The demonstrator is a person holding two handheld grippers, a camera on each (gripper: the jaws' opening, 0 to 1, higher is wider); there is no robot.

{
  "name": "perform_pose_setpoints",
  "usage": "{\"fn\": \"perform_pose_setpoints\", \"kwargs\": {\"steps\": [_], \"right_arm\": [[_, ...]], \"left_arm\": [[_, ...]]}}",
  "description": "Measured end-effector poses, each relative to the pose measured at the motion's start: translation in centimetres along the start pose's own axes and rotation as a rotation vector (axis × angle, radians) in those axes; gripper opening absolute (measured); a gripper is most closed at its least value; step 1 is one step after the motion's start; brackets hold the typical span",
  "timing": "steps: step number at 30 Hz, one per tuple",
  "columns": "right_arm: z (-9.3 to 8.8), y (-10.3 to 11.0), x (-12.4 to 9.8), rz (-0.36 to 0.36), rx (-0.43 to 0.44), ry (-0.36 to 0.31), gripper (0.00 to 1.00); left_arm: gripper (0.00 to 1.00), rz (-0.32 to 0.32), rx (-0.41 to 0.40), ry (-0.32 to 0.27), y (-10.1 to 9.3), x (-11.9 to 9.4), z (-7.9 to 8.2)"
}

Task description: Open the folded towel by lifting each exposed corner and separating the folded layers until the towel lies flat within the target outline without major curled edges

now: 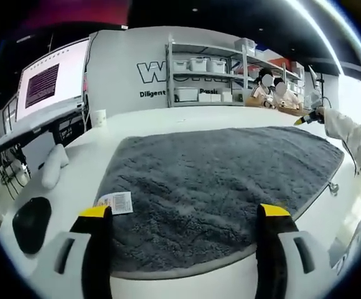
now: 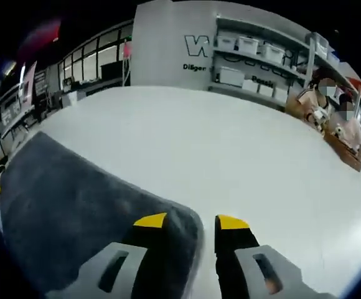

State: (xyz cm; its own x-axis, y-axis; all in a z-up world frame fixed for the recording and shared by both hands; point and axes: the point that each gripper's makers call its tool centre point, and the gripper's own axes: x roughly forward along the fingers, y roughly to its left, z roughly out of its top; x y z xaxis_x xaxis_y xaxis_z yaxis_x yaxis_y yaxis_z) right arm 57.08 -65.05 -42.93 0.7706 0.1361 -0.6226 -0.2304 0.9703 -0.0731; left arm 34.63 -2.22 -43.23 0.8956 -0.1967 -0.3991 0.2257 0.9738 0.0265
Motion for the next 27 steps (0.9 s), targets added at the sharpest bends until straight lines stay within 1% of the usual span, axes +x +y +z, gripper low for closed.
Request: {"fn": "perform_pose_setpoints", "kwargs": {"steps": [3, 6, 10, 13, 15, 17, 20, 22, 27], "right_arm": [[-0.2, -0.1, 0.3, 0.013, 0.014, 0.002, 0.17], [-0.4, -0.1, 0.4, 0.006, 0.001, 0.011, 0.16], [-0.3, 0.5, 0.6, 0.028, -0.003, 0.008, 0.13], [-0.6, 0.6, 1.2, 0.039, -0.026, 0.032, 0.09], [-1.0, 0.7, 1.5, 0.043, -0.024, 0.044, 0.08], [-0.9, 0.6, 1.4, 0.053, -0.009, 0.036, 0.07], [-0.8, 0.6, 1.5, 0.067, -0.04, 0.032, 0.04], [-0.7, 0.5, 1.5, 0.061, -0.065, 0.032, 0.01], [-0.6, 0.2, 1.5, 0.032, -0.079, 0.031, 0.01]], "left_arm": [[0.95, 0.003, 0.001, 0.005, 0.1, 0.0, -0.2], [0.95, 0.006, 0.0, 0.012, 0.2, 0.0, -0.5], [0.95, 0.009, -0.007, 0.014, 0.3, 0.0, -0.7], [0.95, 0.01, -0.014, 0.012, 0.3, 0.1, -0.9], [0.95, 0.011, -0.02, 0.01, 0.3, 0.1, -0.9], [0.95, 0.011, -0.023, 0.007, 0.3, 0.1, -1.0], [0.95, 0.01, -0.025, 0.003, 0.4, 0.0, -1.0], [0.95, 0.01, -0.028, -0.002, 0.4, 0.1, -1.0], [0.95, 0.017, -0.035, -0.005, 0.5, 0.1, -1.0]]}}
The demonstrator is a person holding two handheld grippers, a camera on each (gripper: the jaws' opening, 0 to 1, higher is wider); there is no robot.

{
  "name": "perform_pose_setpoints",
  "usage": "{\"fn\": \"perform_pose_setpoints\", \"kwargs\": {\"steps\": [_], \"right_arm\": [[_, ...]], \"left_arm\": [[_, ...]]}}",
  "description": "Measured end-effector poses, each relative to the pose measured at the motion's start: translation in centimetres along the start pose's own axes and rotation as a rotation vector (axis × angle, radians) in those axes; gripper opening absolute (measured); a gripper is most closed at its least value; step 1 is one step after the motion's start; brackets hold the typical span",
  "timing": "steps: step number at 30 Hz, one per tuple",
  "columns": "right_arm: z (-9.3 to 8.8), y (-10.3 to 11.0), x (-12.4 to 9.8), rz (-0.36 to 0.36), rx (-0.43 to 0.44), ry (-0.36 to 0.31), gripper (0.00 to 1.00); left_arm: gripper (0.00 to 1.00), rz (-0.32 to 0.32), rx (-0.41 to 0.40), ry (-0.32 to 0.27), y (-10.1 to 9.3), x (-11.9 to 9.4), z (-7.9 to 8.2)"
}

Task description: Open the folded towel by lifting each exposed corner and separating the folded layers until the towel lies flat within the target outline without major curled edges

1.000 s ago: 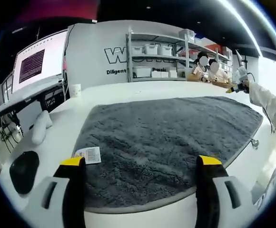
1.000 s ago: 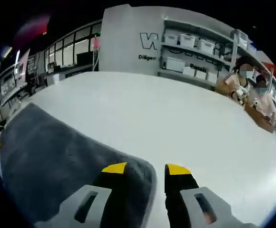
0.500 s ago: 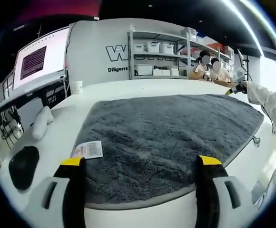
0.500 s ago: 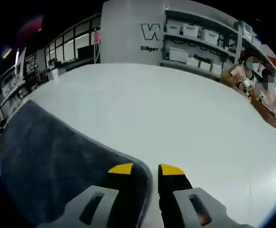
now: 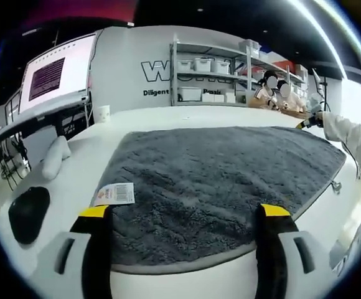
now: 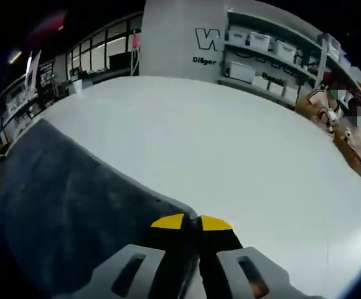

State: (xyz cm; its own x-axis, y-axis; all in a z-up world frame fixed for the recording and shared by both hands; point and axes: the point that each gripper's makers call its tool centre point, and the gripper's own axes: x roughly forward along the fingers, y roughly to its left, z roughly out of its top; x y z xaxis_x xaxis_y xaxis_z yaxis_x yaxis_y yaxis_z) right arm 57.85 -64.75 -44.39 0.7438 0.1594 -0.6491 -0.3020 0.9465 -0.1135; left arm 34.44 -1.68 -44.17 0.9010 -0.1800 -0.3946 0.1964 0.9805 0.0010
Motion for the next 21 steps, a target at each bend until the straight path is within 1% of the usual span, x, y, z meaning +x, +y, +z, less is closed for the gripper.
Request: {"fn": "perform_pose_setpoints", "kwargs": {"steps": [1, 5, 10, 11, 13, 15, 17, 18, 19, 21], "right_arm": [[0.0, 0.0, 0.0, -0.002, -0.004, 0.0, 0.0], [0.2, -0.1, 0.1, -0.021, -0.062, 0.003, 0.01], [0.3, -0.4, 0.3, -0.063, -0.125, 0.0, 0.01], [0.4, -0.4, 0.4, -0.074, -0.146, 0.004, 0.01], [0.3, -0.3, 0.5, -0.084, -0.16, 0.011, 0.01], [0.4, -0.3, 0.5, -0.109, -0.203, 0.023, 0.01], [0.4, -0.3, 0.5, -0.118, -0.211, 0.025, 0.02], [0.5, -0.6, 0.6, -0.126, -0.203, 0.024, 0.03], [0.5, -0.7, 0.5, -0.132, -0.198, 0.023, 0.05], [0.7, -1.5, 0.4, -0.17, -0.183, 0.019, 0.12]], "left_arm": [[0.95, 0.0, 0.003, 0.0, 0.0, 0.0, 0.0], [0.95, -0.002, 0.005, -0.006, 0.0, 0.0, 0.0], [0.95, -0.002, 0.004, -0.013, 0.0, 0.0, 0.0], [0.95, -0.002, 0.004, -0.013, 0.0, 0.0, 0.0], [0.95, -0.002, 0.004, -0.014, 0.0, 0.0, 0.0], [0.95, -0.001, 0.004, -0.016, 0.0, 0.0, 0.0], [0.95, -0.001, 0.004, -0.017, 0.0, 0.0, 0.1], [0.95, -0.001, 0.005, -0.018, 0.0, 0.0, 0.1], [0.95, -0.001, 0.005, -0.018, 0.0, 0.0, 0.1], [0.95, -0.002, 0.006, -0.018, 0.0, 0.0, 0.1]]}}
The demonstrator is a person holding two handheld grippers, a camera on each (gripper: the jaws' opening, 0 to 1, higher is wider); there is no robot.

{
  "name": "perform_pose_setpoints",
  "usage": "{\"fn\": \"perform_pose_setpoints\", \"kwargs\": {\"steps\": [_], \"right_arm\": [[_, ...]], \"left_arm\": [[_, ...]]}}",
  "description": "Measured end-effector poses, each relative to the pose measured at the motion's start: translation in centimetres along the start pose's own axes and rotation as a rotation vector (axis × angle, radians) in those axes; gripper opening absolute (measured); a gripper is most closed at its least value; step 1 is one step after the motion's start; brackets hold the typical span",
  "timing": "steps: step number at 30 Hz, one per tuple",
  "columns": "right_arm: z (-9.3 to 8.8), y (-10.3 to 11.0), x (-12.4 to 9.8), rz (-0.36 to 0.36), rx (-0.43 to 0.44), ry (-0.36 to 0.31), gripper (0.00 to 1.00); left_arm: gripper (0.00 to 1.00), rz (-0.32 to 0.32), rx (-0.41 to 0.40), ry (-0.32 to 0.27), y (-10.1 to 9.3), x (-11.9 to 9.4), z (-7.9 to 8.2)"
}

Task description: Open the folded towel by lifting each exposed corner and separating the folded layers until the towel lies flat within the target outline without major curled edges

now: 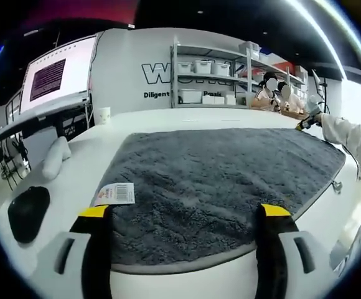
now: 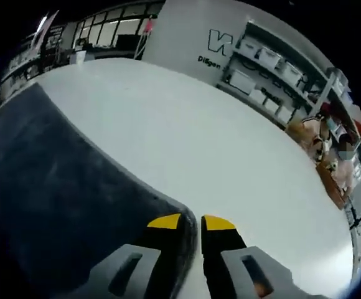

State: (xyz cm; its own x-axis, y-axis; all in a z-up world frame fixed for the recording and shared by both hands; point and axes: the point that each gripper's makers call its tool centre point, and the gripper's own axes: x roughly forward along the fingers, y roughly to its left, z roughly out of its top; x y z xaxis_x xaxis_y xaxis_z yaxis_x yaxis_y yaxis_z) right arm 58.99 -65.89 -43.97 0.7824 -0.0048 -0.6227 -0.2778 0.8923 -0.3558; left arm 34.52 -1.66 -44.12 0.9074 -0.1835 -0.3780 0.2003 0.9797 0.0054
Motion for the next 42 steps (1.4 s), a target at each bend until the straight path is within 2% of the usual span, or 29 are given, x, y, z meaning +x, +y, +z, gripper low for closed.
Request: {"fn": "perform_pose_setpoints", "kwargs": {"steps": [6, 11, 15, 18, 21, 24, 27, 31, 38, 39, 41, 42], "right_arm": [[0.0, -0.9, -0.6, -0.039, 0.035, 0.01, 0.28], [0.2, -1.9, -2.2, -0.07, 0.08, 0.004, 0.42], [0.6, -2.4, -4.4, -0.086, 0.121, -0.024, 0.5], [0.7, -2.1, -6.1, -0.072, 0.153, -0.051, 0.63], [-0.1, -1.6, -8.3, -0.056, 0.202, -0.047, 0.72], [-1.0, -1.2, -9.9, -0.057, 0.231, -0.047, 0.86], [-1.9, -0.2, -12.0, -0.016, 0.265, -0.073, 0.87], [-2.4, 1.0, -13.8, 0.016, 0.275, -0.094, 0.93], [-3.3, 3.9, -17.2, 0.074, 0.282, -0.125, 0.99], [-3.6, 4.4, -17.6, 0.079, 0.272, -0.121, 0.99], [-5.0, 5.2, -18.4, 0.09, 0.225, -0.059, 0.99], [-5.2, 5.7, -18.6, 0.099, 0.22, -0.058, 0.99]], "left_arm": [[0.95, -0.004, 0.002, 0.002, 0.0, 0.1, 0.0], [0.95, -0.007, 0.002, 0.004, 0.0, 0.1, 0.0], [0.95, -0.008, 0.002, 0.007, -0.1, 0.1, 0.0], [0.95, -0.012, 0.002, 0.004, -0.1, 0.2, 0.1], [0.96, -0.021, -0.011, -0.008, -0.3, 0.2, 0.3], [0.97, -0.045, -0.032, -0.023, -0.6, 0.1, 1.0], [0.97, -0.052, -0.039, -0.048, -0.7, -0.3, 2.0], [0.97, -0.059, -0.053, -0.079, -0.6, -0.9, 3.2], [0.99, -0.055, -0.07, -0.107, -0.1, -1.7, 4.1], [0.98, -0.055, -0.075, -0.11, -0.1, -1.9, 4.1], [0.98, -0.056, -0.083, -0.112, 0.0, -2.0, 4.1], [0.98, -0.056, -0.084, -0.113, 0.0, -2.1, 4.1]]}}
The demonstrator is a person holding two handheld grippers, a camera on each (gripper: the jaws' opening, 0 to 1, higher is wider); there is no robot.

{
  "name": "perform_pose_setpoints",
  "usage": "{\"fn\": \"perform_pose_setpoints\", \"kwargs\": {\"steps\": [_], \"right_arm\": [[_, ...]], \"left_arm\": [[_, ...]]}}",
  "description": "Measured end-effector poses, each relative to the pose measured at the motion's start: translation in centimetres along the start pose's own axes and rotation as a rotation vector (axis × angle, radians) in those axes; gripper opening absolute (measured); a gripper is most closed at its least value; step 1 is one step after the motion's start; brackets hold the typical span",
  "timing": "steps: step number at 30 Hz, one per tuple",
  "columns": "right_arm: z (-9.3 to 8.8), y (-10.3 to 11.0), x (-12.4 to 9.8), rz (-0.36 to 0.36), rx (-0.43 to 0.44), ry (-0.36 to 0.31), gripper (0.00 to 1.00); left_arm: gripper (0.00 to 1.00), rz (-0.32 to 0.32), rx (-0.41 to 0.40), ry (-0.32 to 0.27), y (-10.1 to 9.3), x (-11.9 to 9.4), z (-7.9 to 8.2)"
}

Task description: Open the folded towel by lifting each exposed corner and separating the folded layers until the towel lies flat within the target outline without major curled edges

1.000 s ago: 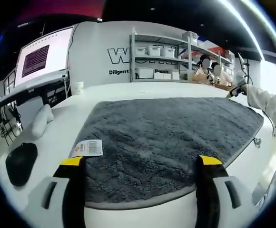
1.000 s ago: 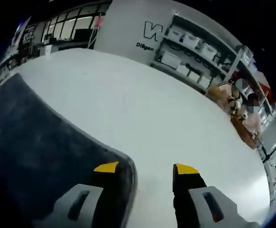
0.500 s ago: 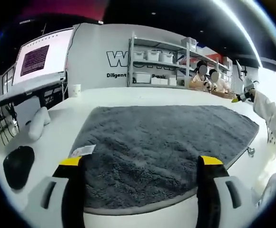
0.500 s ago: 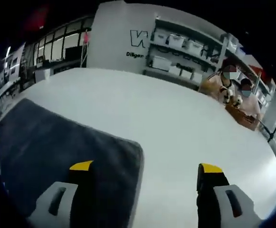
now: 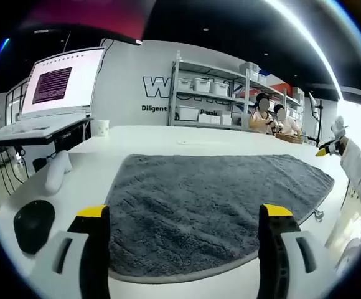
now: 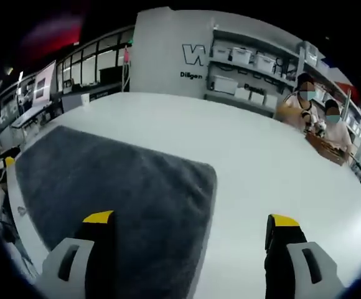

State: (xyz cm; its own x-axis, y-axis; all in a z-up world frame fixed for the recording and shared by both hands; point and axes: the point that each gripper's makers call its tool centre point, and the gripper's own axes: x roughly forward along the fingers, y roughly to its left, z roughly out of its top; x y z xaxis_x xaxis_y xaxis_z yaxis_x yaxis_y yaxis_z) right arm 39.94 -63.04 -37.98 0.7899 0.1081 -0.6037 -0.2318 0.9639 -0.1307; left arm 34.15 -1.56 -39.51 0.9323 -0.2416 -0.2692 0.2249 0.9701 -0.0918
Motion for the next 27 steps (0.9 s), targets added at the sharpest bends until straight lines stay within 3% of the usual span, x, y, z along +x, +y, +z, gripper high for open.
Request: {"fn": "perform_pose_setpoints", "kwargs": {"steps": [4, 9, 14, 21, 24, 27], "right_arm": [[-0.4, 1.5, -1.7, 0.027, 0.062, -0.062, 0.99], [-2.0, 3.2, -3.5, 0.039, 0.057, -0.079, 0.99], [-3.0, 6.3, -5.5, 0.139, 0.123, -0.148, 0.99], [-6.4, 9.8, -7.8, 0.158, 0.084, -0.104, 0.99], [-6.4, 11.6, -9.0, 0.196, 0.089, -0.132, 0.99], [-5.4, 12.5, -10.1, 0.184, 0.106, -0.183, 0.99]], "left_arm": [[0.99, 0.004, -0.004, 0.0, 0.2, -0.3, 0.0], [0.99, 0.008, -0.01, -0.009, 0.6, -0.6, 0.3], [0.99, 0.016, -0.008, -0.021, 0.8, -1.3, 0.7], [0.99, 0.026, 0.006, -0.026, 0.8, -3.3, 1.3], [0.98, 0.024, 0.007, -0.03, 0.6, -4.0, 1.4], [0.98, 0.008, -0.003, -0.037, 0.0, -4.9, 1.6]]}}
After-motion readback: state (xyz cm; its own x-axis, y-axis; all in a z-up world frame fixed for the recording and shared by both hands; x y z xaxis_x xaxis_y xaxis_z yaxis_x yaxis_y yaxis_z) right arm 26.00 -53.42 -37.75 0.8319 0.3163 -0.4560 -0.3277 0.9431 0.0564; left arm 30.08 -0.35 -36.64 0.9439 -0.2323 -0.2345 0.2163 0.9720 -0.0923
